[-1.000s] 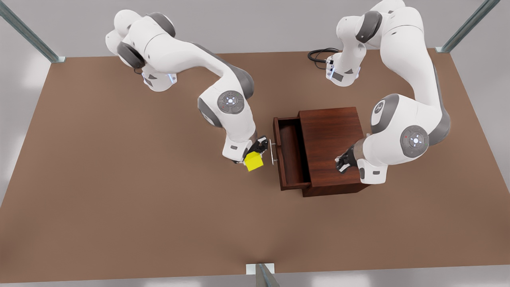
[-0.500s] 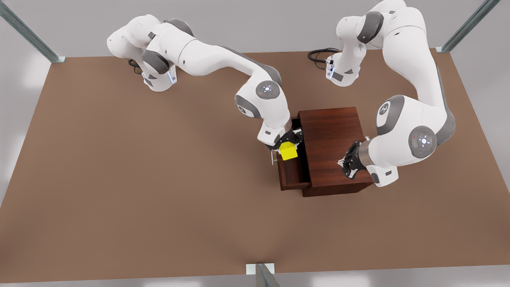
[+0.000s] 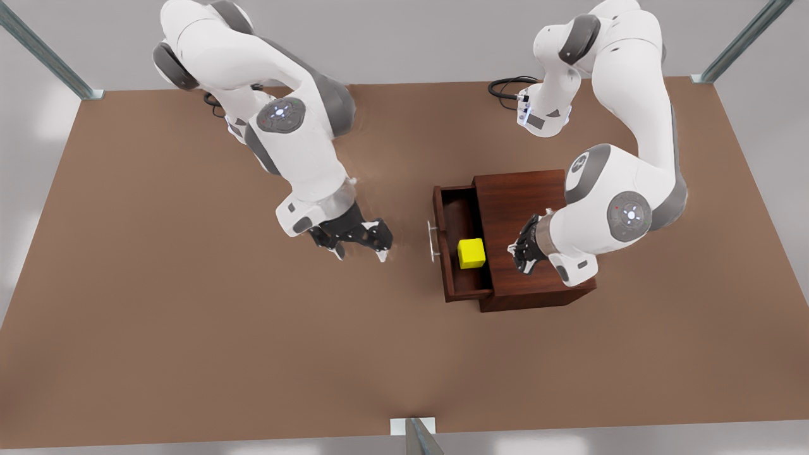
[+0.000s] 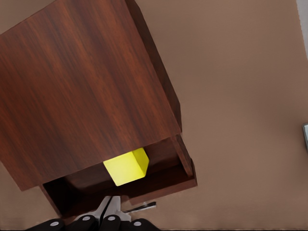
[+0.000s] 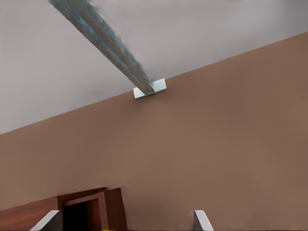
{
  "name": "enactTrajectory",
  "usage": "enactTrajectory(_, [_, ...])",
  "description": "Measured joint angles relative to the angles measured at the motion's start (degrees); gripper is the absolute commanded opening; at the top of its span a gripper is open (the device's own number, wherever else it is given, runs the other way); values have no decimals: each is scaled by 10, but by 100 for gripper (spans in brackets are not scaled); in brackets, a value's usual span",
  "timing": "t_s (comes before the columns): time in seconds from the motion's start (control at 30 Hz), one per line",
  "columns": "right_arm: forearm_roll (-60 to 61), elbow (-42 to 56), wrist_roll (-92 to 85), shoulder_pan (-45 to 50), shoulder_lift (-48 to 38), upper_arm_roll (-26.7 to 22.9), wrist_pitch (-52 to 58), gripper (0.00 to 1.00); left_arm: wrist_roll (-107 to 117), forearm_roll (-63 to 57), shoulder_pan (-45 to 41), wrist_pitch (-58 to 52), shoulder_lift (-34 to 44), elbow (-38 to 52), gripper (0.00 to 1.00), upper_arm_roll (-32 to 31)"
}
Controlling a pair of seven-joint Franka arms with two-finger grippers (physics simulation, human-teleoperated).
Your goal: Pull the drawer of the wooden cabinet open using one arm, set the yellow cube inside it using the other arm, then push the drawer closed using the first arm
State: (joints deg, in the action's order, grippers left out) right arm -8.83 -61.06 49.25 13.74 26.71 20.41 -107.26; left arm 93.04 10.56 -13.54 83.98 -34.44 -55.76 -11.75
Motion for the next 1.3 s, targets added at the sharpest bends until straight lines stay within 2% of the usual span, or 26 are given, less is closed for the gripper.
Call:
enactTrajectory(0.03, [17, -57, -20, -40, -59, -38, 32, 100, 12, 5, -23, 11, -3, -1, 21, -5])
enactTrajectory(0.07, [33, -123, -42, -51, -110, -99, 53, 100, 26, 8, -51, 25, -9, -2, 21, -8])
enactTrajectory(0.1, [44, -203, -64, -61, -160, -138, 61, 100, 42, 8, -84, 43, -17, -7, 21, -8])
enactTrajectory(0.2, [64, -270, -126, -72, -182, -174, 77, 100, 88, -16, -145, 111, -32, -50, 21, -8])
enactTrajectory(0.37, [77, -278, -207, -47, -182, -177, 92, 100, 151, -73, -167, 218, -34, -174, 21, -8])
enactTrajectory(0.6, [80, -271, -290, -45, -181, -175, 100, 100, 217, -123, -175, 299, -34, -235, 21, -7])
enactTrajectory(0.97, [80, -272, -368, -43, -180, -174, 103, 100, 240, -154, -153, 311, -19, -278, 21, -6])
enactTrajectory(1.3, [82, -271, -407, -44, -180, -171, 104, 100, 214, -155, -121, 299, 28, -344, 21, -7])
